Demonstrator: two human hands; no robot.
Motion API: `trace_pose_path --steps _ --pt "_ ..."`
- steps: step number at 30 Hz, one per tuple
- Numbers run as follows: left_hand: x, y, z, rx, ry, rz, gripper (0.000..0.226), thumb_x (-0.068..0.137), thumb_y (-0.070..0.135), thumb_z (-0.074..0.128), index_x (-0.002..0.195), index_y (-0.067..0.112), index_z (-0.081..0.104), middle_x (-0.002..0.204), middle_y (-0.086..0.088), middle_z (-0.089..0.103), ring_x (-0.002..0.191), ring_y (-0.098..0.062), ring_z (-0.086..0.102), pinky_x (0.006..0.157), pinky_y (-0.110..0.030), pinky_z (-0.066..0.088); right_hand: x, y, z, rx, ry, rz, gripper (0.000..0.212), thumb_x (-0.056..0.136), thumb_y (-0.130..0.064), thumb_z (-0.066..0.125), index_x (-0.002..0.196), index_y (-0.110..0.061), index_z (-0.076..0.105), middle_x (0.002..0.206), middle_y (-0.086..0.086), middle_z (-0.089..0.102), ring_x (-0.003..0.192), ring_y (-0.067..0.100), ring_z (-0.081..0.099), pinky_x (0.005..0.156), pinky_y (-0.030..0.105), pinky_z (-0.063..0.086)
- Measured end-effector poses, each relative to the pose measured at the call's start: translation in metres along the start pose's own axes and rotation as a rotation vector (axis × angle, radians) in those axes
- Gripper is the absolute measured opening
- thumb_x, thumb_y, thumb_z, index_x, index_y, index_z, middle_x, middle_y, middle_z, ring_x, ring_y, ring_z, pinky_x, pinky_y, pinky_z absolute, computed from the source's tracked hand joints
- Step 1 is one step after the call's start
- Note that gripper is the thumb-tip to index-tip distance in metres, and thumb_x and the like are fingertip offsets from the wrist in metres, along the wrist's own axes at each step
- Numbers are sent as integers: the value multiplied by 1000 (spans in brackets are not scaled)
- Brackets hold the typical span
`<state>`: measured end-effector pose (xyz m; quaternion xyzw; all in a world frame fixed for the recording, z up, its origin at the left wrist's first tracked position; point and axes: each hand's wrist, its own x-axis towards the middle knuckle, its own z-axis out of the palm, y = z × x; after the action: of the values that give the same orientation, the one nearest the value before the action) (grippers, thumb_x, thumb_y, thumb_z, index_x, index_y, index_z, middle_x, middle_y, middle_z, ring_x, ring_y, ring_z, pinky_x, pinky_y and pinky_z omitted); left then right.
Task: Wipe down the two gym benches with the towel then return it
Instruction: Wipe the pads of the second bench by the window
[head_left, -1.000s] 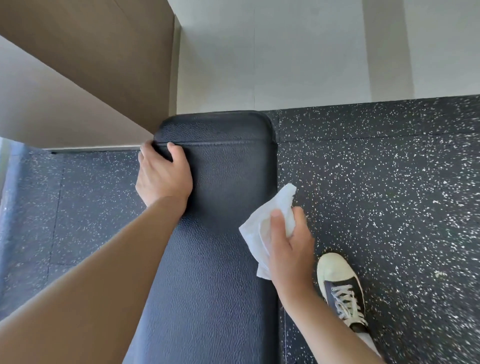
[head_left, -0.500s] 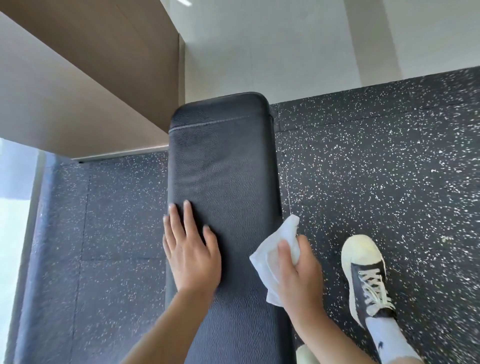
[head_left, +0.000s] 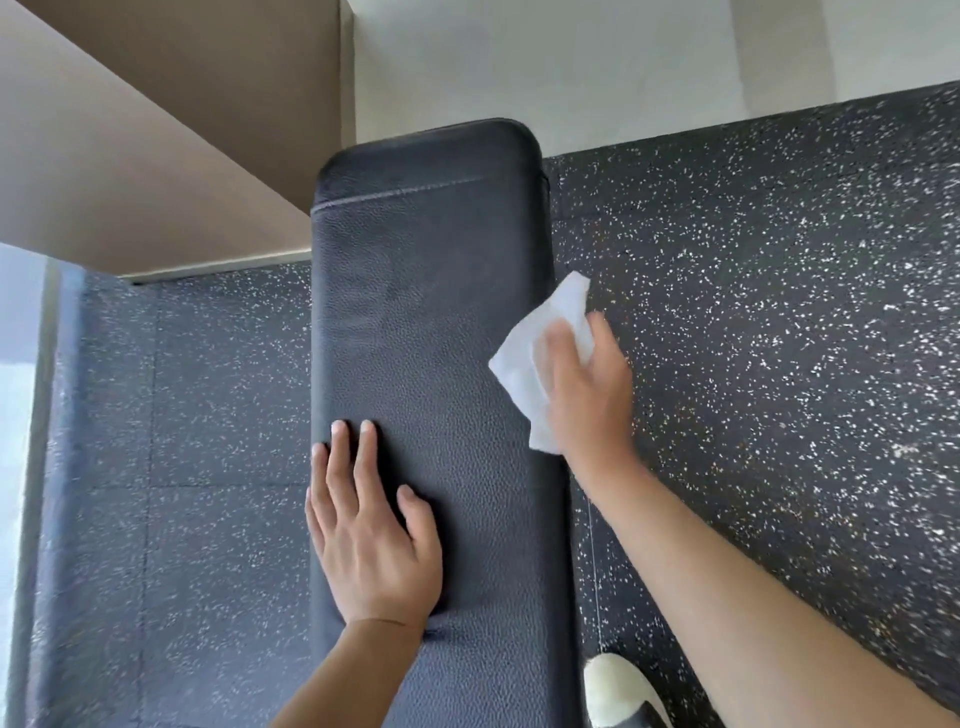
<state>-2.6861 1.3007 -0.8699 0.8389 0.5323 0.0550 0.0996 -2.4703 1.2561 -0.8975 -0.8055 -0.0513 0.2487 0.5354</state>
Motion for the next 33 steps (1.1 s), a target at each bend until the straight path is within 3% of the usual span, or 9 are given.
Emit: trace_pose_path --steps 6,14,18,21,28,33 --pt "-1 2 2 -7 8 -6 70 93 31 39 162 21 32 173 0 23 160 -27 17 128 -53 18 -125 61 -42 13 -102 20 50 98 -70 46 90 -21 50 70 -1 54 66 21 56 64 53 48" --pt "2 2 2 25 6 0 70 93 31 37 162 16 32 172 -6 24 159 -30 19 128 -53 17 29 -18 4 31 -30 7 35 90 -59 43 76 -28 37 67 -6 46 65 19 46 64 44 39" --pt "1 4 1 43 -10 -11 72 92 30 38 162 15 33 172 -6 24 159 -31 20 128 -54 17 98 -50 21 19 -36 11 31 91 -53 45 83 -23 43 76 -2 52 75 26 51 76 49 49" --pt "1 4 2 48 0 -18 73 90 30 39 161 14 35 170 -8 27 158 -34 23 127 -56 20 90 -43 17 -3 -68 -22 28 96 -49 47 79 -28 39 71 -7 49 72 22 51 71 46 46" --pt "3 4 3 49 -8 -29 76 87 30 40 160 12 36 170 -10 27 158 -35 23 126 -58 21 -30 23 -20 -19 -120 -62 37 103 -59 45 87 -26 44 70 -4 51 67 22 55 64 50 46" --pt "3 2 4 72 -15 -22 77 86 30 41 161 12 35 171 -9 26 158 -35 23 126 -58 21 1 3 -12 -39 -101 -70 34 101 -57 41 85 -27 43 68 -7 50 65 19 51 63 45 44"
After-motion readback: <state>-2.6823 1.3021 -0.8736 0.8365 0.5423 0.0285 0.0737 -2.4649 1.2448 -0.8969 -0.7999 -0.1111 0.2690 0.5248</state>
